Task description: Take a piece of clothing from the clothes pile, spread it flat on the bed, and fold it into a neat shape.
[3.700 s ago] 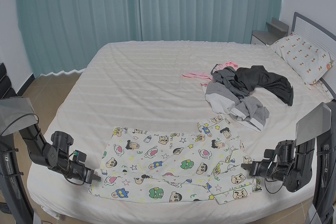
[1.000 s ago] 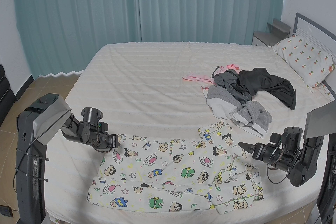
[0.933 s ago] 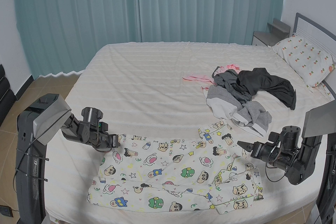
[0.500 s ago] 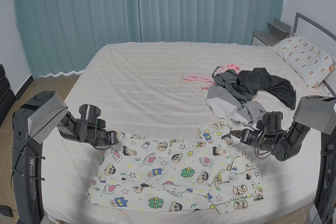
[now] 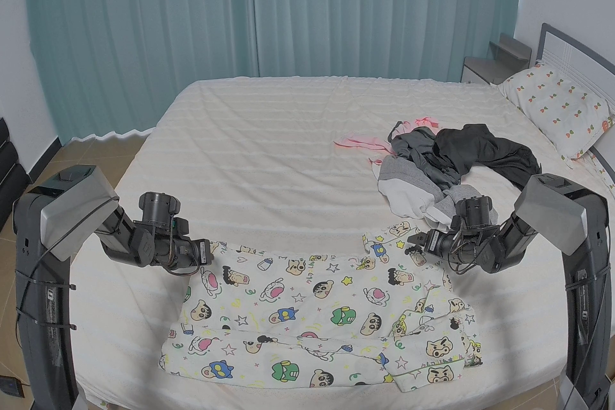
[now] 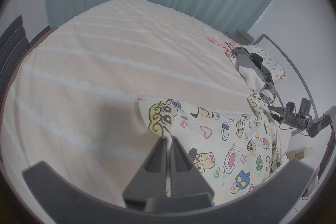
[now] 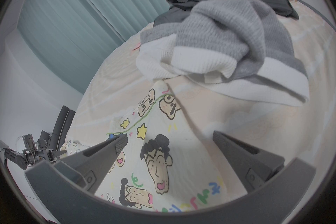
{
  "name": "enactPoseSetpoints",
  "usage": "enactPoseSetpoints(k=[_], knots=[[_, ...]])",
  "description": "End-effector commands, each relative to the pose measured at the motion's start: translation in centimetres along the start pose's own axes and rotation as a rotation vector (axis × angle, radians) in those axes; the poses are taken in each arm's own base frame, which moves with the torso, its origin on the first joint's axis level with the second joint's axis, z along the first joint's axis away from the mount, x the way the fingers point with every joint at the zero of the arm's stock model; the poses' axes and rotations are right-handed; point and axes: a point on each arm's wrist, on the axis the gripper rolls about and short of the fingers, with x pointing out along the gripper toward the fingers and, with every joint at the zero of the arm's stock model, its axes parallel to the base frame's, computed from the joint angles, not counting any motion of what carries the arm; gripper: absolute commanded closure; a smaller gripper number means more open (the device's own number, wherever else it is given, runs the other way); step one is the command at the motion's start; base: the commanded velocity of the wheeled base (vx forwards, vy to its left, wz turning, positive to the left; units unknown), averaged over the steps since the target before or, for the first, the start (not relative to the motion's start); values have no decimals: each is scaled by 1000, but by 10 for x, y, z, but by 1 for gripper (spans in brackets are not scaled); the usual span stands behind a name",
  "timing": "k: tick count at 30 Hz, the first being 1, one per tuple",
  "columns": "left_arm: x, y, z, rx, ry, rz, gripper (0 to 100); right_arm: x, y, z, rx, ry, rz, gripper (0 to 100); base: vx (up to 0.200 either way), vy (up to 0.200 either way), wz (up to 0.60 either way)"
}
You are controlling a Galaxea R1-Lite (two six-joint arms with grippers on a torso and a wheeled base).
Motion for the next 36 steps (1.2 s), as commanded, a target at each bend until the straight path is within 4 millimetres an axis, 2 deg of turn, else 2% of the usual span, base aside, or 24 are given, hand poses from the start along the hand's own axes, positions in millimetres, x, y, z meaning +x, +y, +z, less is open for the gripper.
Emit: enactPoseSetpoints(k=[1, 7, 18, 23, 30, 36], knots=[[-3, -1, 0, -1, 0, 0, 100, 12, 0, -1, 4, 10, 6, 100, 0, 0, 0], [-3, -1, 0, 2, -3, 1, 100, 12, 1, 3, 27, 47, 23, 100, 0, 0, 0], [-16, -5, 5, 3, -23, 11, 100, -6, 8, 20, 126, -2, 107, 100, 0, 0, 0], [-22, -6, 7, 9, -49, 8, 100, -16, 7, 16, 117, -55, 185, 100, 0, 0, 0], [-30, -6, 5, 13, -80, 6, 100, -24, 0, 13, 123, -69, 186, 100, 0, 0, 0], [-38, 0, -3, 4, -91, 11, 100, -42, 0, 8, 114, -50, 259, 100, 0, 0, 0]])
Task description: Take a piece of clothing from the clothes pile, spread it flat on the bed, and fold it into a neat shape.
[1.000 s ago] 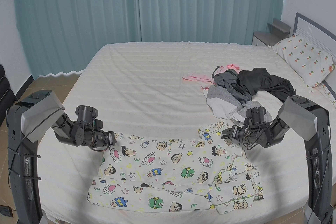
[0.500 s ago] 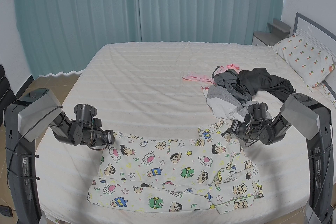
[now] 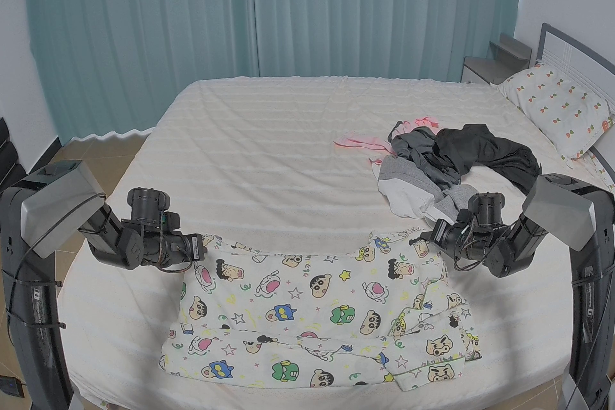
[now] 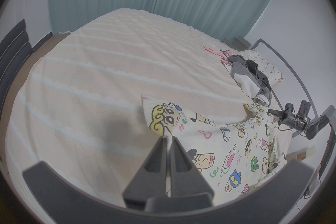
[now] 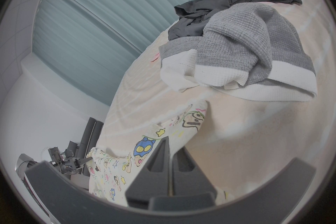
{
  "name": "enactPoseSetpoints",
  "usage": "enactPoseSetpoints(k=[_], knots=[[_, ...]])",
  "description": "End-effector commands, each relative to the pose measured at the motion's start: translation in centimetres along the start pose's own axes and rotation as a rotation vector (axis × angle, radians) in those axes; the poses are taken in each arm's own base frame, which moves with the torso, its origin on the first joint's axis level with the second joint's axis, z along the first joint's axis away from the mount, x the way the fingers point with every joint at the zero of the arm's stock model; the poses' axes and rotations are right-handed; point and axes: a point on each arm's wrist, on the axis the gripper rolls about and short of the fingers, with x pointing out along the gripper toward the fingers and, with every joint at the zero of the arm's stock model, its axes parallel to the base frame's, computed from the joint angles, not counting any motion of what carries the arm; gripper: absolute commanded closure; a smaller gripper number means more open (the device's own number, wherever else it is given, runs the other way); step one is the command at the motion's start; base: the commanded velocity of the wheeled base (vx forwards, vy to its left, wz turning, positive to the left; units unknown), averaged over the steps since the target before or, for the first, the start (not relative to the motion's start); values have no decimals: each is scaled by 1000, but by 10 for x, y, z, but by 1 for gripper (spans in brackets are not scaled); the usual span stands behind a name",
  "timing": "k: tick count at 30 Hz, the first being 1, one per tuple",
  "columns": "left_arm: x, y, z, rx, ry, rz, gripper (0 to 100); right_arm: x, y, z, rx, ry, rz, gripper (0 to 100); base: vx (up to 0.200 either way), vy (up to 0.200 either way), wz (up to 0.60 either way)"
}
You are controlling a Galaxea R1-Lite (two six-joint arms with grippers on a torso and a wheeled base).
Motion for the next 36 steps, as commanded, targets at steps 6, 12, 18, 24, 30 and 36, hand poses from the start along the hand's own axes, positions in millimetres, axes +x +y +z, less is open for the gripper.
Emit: enactPoseSetpoints(k=[6, 12, 18, 24, 30, 36], knots=[[-11, 9, -12, -15, -9, 6, 100, -27, 12, -2, -11, 26, 77, 100, 0, 0, 0], [-14, 10, -23, -10, -24, 0, 100, -40, 13, -10, -20, 79, 114, 100, 0, 0, 0], [-21, 9, -34, 5, -65, -10, 100, -52, 14, -18, -42, 90, 128, 100, 0, 0, 0], [-33, 8, -44, 12, -92, -17, 100, -66, 15, -23, -76, 108, 122, 100, 0, 0, 0], [-48, 4, -53, 20, -105, -62, 100, -80, 16, -31, -124, 132, 113, 100, 0, 0, 0], [-61, 4, -67, 12, -71, -70, 100, -93, 9, -48, -197, 185, 84, 100, 0, 0, 0]])
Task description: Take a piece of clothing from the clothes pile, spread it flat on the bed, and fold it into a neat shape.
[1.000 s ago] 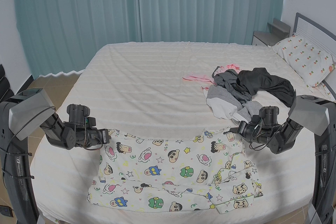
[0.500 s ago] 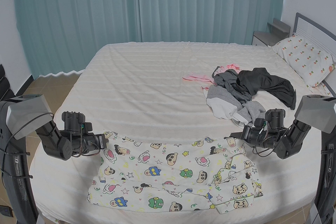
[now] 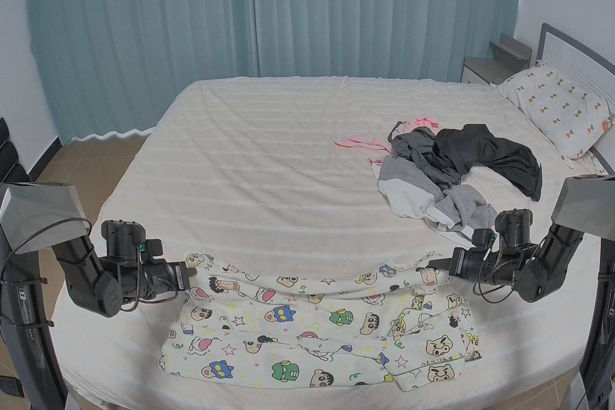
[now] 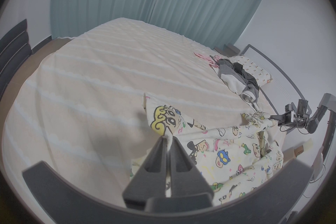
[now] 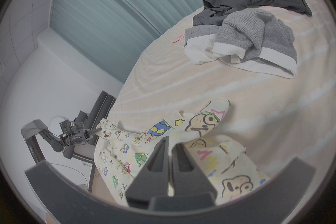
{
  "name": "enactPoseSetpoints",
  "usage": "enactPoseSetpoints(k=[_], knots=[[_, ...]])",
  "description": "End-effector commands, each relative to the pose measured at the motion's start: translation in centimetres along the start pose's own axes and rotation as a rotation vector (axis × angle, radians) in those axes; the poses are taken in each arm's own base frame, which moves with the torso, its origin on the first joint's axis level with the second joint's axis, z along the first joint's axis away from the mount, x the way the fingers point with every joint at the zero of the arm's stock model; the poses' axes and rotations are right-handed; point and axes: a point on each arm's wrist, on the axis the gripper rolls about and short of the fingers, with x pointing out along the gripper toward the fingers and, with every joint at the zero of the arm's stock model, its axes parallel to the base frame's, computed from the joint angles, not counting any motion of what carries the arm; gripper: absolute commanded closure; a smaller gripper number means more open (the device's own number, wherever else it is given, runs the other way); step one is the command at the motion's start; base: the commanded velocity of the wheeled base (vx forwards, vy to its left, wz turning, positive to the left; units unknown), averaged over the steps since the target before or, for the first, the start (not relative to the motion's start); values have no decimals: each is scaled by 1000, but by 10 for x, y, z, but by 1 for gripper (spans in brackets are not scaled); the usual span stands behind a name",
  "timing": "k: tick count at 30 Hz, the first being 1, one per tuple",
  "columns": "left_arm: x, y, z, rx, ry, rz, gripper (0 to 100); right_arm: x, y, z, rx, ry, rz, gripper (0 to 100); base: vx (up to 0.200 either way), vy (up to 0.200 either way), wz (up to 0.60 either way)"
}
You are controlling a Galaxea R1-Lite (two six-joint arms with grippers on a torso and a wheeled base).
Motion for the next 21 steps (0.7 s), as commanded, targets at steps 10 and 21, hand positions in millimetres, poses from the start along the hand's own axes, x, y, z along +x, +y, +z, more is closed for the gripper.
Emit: enactPoseSetpoints(k=[10, 21], knots=[[-26, 2, -29, -26, 47, 0, 100, -27, -8, -38, -104, 116, -63, 100, 0, 0, 0], [-36, 6, -54, 0, 145, -3, 100, -38, -11, -51, -110, 160, -84, 100, 0, 0, 0]])
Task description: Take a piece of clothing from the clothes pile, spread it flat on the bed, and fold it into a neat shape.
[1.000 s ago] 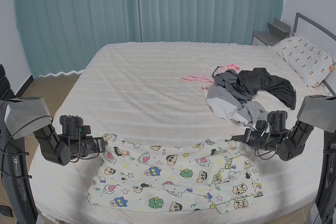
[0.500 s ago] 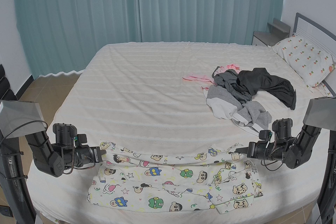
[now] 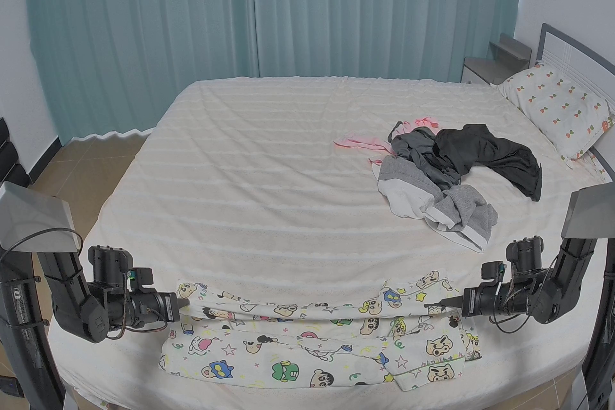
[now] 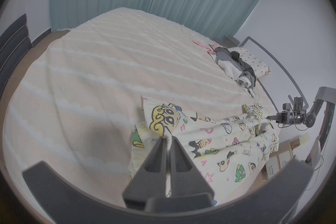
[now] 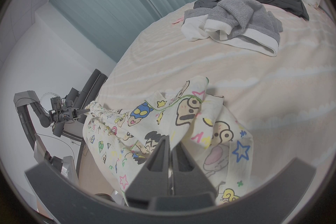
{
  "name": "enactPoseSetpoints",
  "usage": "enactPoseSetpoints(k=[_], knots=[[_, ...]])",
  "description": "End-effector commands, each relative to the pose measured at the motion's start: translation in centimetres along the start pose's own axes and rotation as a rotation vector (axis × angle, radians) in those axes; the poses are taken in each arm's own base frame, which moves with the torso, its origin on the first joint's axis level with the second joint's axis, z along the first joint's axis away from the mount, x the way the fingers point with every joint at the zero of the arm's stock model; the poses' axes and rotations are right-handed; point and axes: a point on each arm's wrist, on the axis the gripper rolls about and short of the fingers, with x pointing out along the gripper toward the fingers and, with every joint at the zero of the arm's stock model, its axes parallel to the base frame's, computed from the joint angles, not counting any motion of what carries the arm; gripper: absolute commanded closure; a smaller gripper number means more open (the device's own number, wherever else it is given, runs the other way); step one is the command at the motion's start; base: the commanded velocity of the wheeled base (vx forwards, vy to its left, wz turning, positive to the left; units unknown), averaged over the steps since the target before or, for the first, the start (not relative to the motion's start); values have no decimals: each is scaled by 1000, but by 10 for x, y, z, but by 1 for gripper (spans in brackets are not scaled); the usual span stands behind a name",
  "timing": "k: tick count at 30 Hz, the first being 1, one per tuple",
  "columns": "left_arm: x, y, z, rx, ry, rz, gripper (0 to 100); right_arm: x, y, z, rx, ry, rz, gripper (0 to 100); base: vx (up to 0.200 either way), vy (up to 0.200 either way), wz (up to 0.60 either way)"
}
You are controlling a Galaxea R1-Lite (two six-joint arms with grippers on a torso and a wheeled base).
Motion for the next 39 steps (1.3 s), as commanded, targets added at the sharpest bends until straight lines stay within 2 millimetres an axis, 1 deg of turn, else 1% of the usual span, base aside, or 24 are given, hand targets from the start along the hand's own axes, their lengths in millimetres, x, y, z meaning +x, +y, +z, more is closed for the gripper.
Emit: enactPoseSetpoints(k=[1, 8, 18, 19, 20, 21, 29, 38, 39], knots=[[-1, 4, -18, 20, 72, 1, 100, -3, 0, -8, 2, 29, -5, 100, 0, 0, 0], [2, 8, -34, 43, 131, 6, 100, -4, 0, -16, -1, 61, -14, 100, 0, 0, 0], [0, 7, -41, 52, 113, 1, 100, -4, -1, -18, -1, 63, -34, 100, 0, 0, 0], [0, 7, -42, 51, 115, 2, 100, -3, 0, -18, -4, 63, -39, 0, 0, 0, 0], [0, 7, -42, 50, 118, 3, 100, -3, 0, -18, -4, 65, -39, 0, 0, 0, 0], [0, 8, -43, 49, 120, 3, 0, -3, 1, -18, -6, 66, -38, 0, 0, 0, 0], [0, 10, -44, 29, 120, 6, 0, -3, 2, -14, -8, 48, -30, 0, 0, 0, 0], [-21, 26, -50, -70, 118, -29, 0, -8, 11, -8, -45, -6, -11, 0, 0, 0, 0], [-27, 33, -50, -100, 109, -25, 0, -11, 13, -5, -53, -21, -8, 0, 0, 0, 0]])
